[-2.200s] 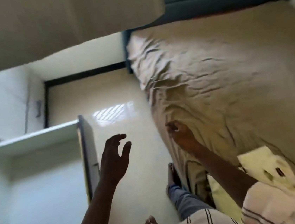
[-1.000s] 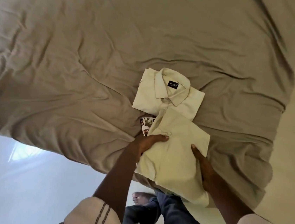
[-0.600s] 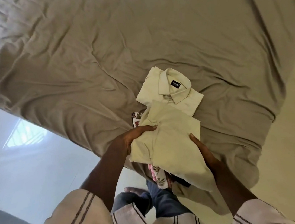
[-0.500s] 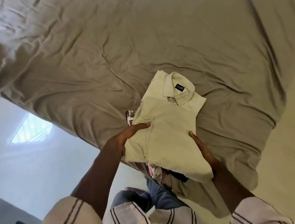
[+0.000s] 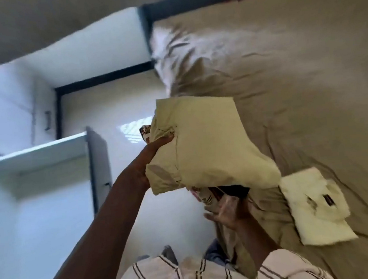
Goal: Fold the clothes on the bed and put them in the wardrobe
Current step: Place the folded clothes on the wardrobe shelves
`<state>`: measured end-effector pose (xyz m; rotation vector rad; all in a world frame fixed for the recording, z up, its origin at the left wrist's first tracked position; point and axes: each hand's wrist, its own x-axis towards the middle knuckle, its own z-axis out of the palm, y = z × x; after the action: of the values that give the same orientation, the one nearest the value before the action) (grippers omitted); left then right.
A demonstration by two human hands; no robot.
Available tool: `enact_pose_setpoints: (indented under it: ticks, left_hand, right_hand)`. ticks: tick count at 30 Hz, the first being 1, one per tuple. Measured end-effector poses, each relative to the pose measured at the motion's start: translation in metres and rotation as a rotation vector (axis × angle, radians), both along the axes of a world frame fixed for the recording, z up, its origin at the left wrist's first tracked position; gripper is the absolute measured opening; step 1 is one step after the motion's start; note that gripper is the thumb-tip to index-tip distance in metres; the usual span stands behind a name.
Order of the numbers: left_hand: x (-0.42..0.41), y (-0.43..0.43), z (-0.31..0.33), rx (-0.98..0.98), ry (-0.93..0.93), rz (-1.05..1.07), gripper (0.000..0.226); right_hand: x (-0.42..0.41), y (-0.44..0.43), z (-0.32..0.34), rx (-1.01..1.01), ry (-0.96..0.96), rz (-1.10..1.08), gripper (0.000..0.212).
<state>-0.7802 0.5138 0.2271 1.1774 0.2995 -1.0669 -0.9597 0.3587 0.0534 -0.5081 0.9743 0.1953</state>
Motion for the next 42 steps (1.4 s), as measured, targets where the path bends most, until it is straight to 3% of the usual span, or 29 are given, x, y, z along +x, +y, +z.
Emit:
enact_pose_setpoints:
  ticks: [2, 4, 7, 8, 9, 11, 14, 17, 19, 23, 25, 27, 29, 30, 33, 34, 37, 39, 42]
  left_hand:
    - [0.006, 0.052, 0.013, 0.069, -0.093, 0.182, 0.045]
    - [0.008, 0.122, 0.024, 0.117, -0.149, 0.378, 0.019]
    - [-0.003, 0.209, 0.030, 0.142, -0.211, 0.513, 0.013]
    - [-0.011, 0.256, 0.029, 0.147, -0.218, 0.553, 0.021]
    - [-0.018, 0.287, 0.024, 0.137, -0.192, 0.570, 0.045]
    - [-0.036, 0.358, 0.008, 0.124, -0.127, 0.623, 0.087]
    - [-0.066, 0.435, -0.020, 0.128, -0.077, 0.720, 0.097]
    - [-0.098, 0.487, -0.054, 0.092, -0.016, 0.862, 0.070]
    - [-0.116, 0.509, -0.075, 0.062, 0.036, 0.962, 0.060]
    - [-0.133, 0.542, -0.155, 0.040, 0.131, 1.166, 0.079]
    - [-0.129, 0.542, -0.189, 0.027, 0.161, 1.277, 0.066]
    - [-0.116, 0.544, -0.238, 0.017, 0.170, 1.376, 0.055]
    - [-0.097, 0.545, -0.289, 0.005, 0.134, 1.443, 0.067]
    - [-0.089, 0.544, -0.312, -0.014, 0.115, 1.472, 0.077]
    - [-0.060, 0.539, -0.387, 0.010, 0.153, 1.550, 0.085]
    - [-0.052, 0.537, -0.411, 0.000, 0.181, 1.549, 0.080]
    - [-0.028, 0.529, -0.474, 0.073, 0.318, 1.455, 0.060]
    - [-0.018, 0.524, -0.502, 0.206, 0.451, 1.409, 0.052]
    - [-0.008, 0.521, -0.512, 0.284, 0.480, 1.407, 0.062]
  right_hand:
    - [0.033, 0.047, 0.015, 0.116, 0.013, 0.128, 0.085]
    - [0.072, 0.104, 0.033, 0.186, -0.031, 0.245, 0.078]
    - [0.113, 0.154, 0.063, 0.204, -0.175, 0.261, 0.065]
    - [0.126, 0.182, 0.073, 0.160, -0.221, 0.258, 0.066]
    - [0.135, 0.198, 0.087, 0.109, -0.228, 0.231, 0.069]
    - [0.156, 0.238, 0.098, 0.076, -0.306, 0.395, 0.072]
    - [0.177, 0.301, 0.100, -0.012, -0.281, 0.628, 0.056]
    - [0.188, 0.362, 0.095, -0.009, -0.302, 0.855, 0.040]
    - [0.204, 0.390, 0.080, -0.100, -0.291, 1.042, 0.020]
    - [0.250, 0.459, 0.031, -0.293, -0.289, 1.317, 0.043]
    - [0.273, 0.485, 0.014, -0.357, -0.362, 1.387, 0.013]
    - [0.310, 0.517, -0.028, -0.478, -0.388, 1.455, 0.027]
    - [0.348, 0.543, -0.068, -0.585, -0.454, 1.549, 0.018]
    - [0.364, 0.552, -0.093, -0.626, -0.485, 1.591, 0.025]
    - [0.410, 0.575, -0.161, -0.773, -0.465, 1.678, 0.075]
    - [0.417, 0.582, -0.175, -0.798, -0.448, 1.690, 0.074]
    - [0.425, 0.587, -0.229, -0.897, -0.380, 1.602, 0.016]
    - [0.415, 0.577, -0.265, -0.845, -0.221, 1.485, 0.007]
    - [0.374, 0.566, -0.290, -0.652, 0.126, 1.268, 0.042]
